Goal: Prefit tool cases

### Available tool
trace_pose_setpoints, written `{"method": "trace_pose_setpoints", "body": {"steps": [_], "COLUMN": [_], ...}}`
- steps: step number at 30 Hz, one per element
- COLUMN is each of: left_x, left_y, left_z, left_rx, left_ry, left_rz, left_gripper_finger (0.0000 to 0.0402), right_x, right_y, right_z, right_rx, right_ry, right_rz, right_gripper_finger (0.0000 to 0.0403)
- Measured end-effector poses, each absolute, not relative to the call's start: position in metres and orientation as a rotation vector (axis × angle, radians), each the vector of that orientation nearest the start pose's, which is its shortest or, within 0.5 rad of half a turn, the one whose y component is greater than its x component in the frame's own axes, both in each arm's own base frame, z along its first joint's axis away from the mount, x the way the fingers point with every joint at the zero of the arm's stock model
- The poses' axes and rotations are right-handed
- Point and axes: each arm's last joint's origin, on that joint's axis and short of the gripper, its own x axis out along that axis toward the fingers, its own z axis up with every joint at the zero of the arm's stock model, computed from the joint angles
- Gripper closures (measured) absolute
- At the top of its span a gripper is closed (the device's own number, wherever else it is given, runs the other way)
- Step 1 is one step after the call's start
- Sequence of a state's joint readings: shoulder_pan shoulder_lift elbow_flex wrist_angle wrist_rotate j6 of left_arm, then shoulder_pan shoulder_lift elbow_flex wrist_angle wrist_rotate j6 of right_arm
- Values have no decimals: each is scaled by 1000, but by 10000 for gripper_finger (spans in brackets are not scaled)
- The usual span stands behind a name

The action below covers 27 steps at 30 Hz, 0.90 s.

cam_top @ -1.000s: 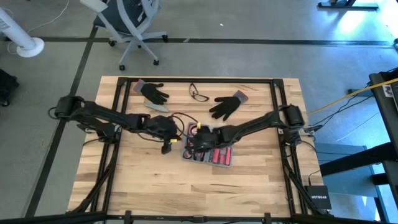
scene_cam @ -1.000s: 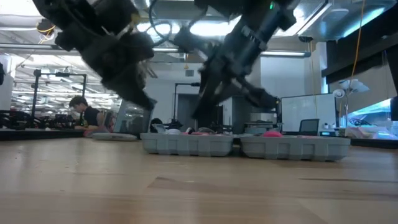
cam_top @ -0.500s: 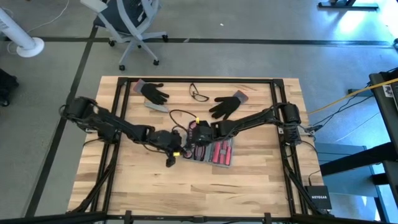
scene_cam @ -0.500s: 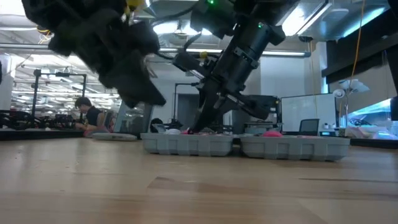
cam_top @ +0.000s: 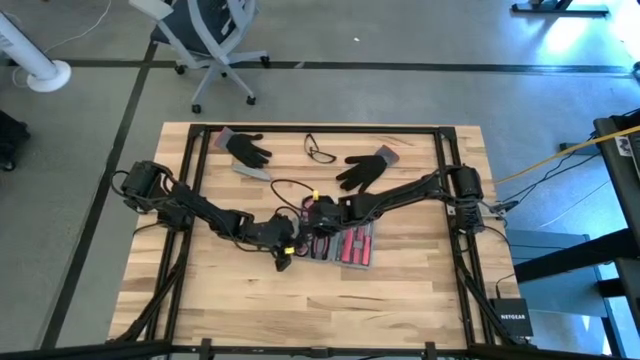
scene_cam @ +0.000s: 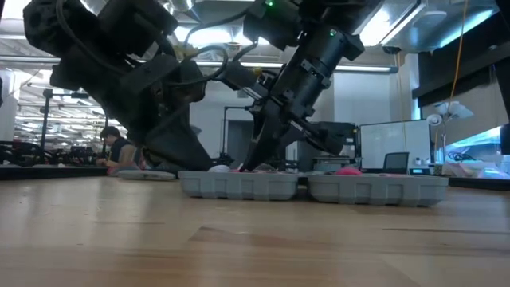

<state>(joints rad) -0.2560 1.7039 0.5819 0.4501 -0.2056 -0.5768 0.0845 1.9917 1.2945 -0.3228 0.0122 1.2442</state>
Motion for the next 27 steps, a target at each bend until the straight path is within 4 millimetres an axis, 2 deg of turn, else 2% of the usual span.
{"method": "trace_pose_setpoints", "body": {"steps": [7, 16, 27], "left_x": [282, 281, 279], "left_y": [-68, -69, -76], "left_z": [110, 109, 109], "left_rx": [-403, -396, -379], "left_ry": [648, 663, 671], "left_rz": [138, 137, 113], "left_gripper_finger": [401, 402, 402], "right_x": [406, 410, 411], "right_y": [35, 34, 31], "right_z": [145, 135, 133], "right_rx": [1096, 1075, 1046], "right_ry": [924, 880, 816], "right_rz": [-551, -610, -681], "right_gripper_finger": [403, 403, 403]}}
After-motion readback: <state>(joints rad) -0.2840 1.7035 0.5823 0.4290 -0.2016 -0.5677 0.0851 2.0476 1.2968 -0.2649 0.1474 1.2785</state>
